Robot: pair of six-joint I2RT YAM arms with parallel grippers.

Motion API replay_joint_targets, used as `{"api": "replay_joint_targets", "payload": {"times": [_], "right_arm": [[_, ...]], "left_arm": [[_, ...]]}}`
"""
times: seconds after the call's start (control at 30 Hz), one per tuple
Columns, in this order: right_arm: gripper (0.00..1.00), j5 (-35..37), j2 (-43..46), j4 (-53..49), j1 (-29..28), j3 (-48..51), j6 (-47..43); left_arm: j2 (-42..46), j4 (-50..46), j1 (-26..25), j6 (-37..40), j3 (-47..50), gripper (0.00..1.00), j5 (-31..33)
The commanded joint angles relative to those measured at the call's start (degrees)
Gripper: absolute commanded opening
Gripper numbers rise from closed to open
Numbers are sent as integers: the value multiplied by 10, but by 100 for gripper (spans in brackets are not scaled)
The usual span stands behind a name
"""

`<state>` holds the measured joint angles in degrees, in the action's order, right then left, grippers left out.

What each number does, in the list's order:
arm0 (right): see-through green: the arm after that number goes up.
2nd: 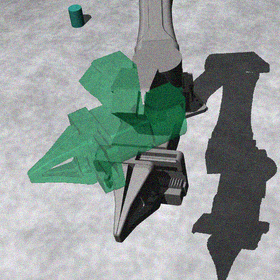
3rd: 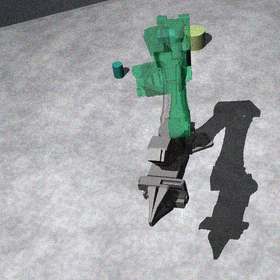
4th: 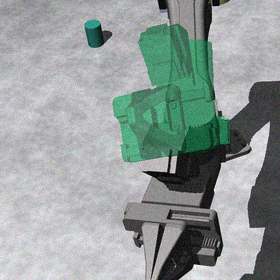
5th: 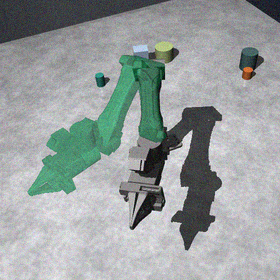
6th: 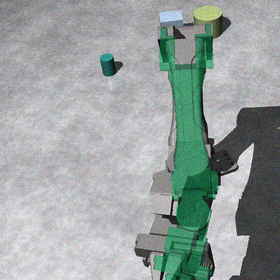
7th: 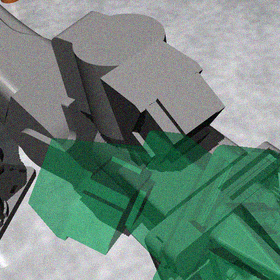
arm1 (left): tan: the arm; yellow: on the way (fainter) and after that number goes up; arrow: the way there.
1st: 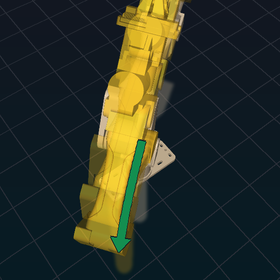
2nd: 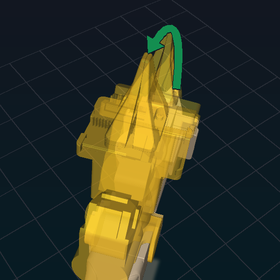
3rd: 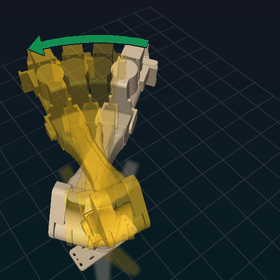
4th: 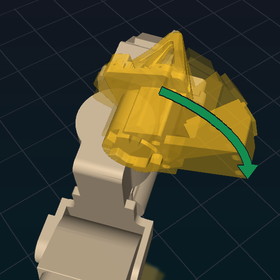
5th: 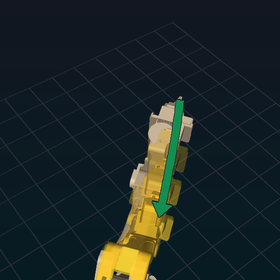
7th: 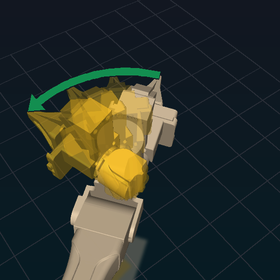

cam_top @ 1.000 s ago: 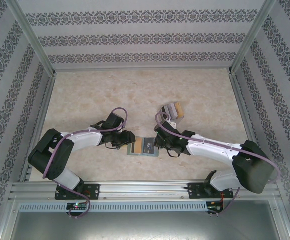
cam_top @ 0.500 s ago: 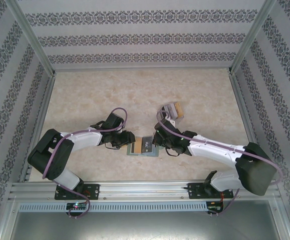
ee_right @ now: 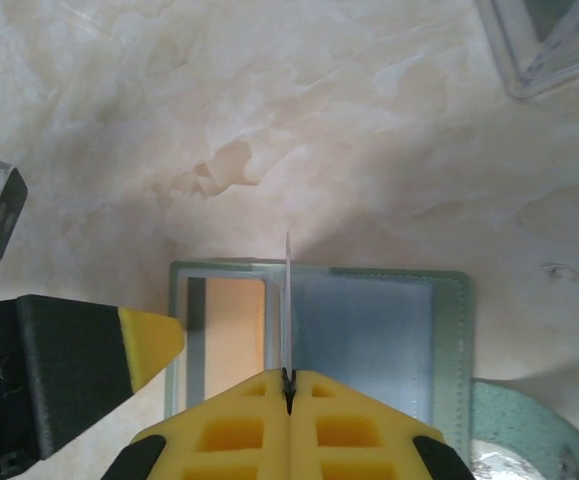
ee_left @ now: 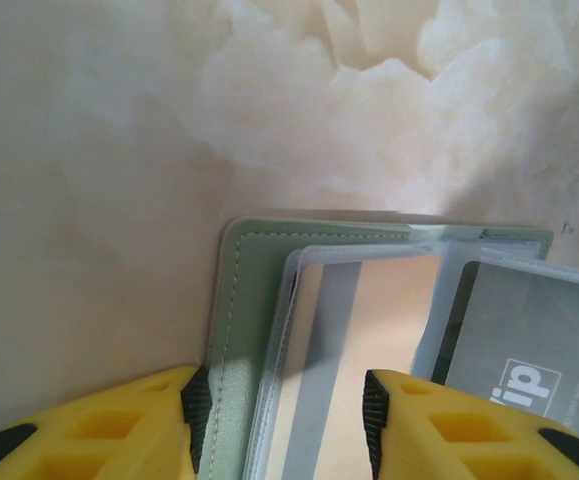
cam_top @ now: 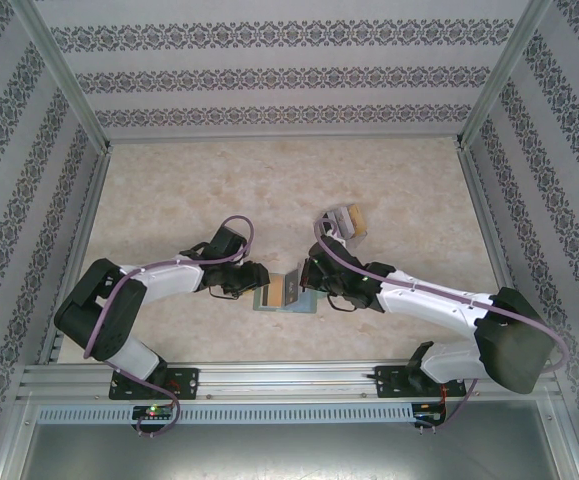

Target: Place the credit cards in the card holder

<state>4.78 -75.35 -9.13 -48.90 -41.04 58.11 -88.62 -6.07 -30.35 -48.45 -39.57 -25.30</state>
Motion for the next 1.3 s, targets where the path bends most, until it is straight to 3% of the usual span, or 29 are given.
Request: {"api": "replay_joint_targets", "payload": {"times": [0.0, 0.2, 0.83, 1.07, 1.27], "right_arm": [[0, -13, -14, 21, -5, -24, 7], [0, -30, -37, 30, -5, -32, 6], [0, -29, -59, 16, -5, -47, 2], [0, 15, -16, -32, -5, -38, -9], [0, -24, -35, 22, -6, -18, 13]], "left_arm": [[36, -6, 0, -7, 16, 52, 27], [90, -24, 0, -2, 28, 60, 70], [156, -56, 1, 2, 36, 68, 128], [151, -54, 0, 4, 37, 68, 124], [126, -41, 0, 4, 35, 65, 101]]}}
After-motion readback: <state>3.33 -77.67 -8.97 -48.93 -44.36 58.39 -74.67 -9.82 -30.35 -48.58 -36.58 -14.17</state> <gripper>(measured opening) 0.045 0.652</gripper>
